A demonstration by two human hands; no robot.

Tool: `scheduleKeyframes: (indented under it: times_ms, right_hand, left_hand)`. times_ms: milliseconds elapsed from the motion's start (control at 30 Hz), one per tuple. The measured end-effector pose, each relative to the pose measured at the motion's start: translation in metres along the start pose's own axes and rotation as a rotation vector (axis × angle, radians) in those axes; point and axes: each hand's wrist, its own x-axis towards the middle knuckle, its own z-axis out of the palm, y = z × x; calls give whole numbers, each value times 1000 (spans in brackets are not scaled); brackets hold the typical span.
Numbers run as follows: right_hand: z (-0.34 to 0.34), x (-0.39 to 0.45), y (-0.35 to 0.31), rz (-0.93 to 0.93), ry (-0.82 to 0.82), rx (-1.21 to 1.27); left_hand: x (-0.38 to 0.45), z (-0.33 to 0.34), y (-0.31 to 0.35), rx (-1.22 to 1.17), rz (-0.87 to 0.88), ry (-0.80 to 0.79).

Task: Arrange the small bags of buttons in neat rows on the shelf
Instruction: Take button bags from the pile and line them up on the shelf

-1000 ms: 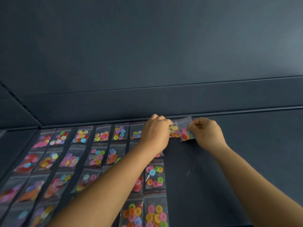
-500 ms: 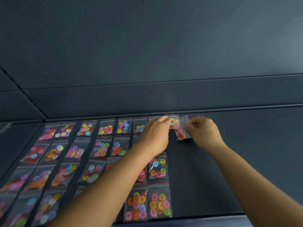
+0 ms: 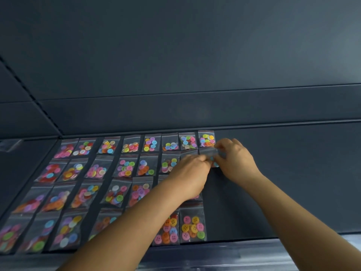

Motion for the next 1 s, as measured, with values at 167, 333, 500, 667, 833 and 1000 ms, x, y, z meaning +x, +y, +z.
scheduleKeyframes:
  times_ms: [167, 333, 500, 667, 833, 1000]
  right_hand:
    - [-2, -13, 8, -171, -68, -100]
    - [-5, -13, 7, -157, -78, -107]
    - [-8, -13, 4, -180, -87, -144]
    - [-5, -18, -17, -332, -62, -264]
    - [9, -28, -65, -445, -133, -307]
    - [33, -43, -132, -576, -224, -270]
  left_hand:
    - [-3, -1, 4, 17, -8, -23]
    - [-4, 0, 9, 34, -30, -20]
    - [-9, -2, 10, 50, -76, 47]
    - [-27, -9, -4, 86, -185, 202]
    - [-73, -24, -32, 49, -350, 284]
    - [-134, -35, -75, 15, -503, 325]
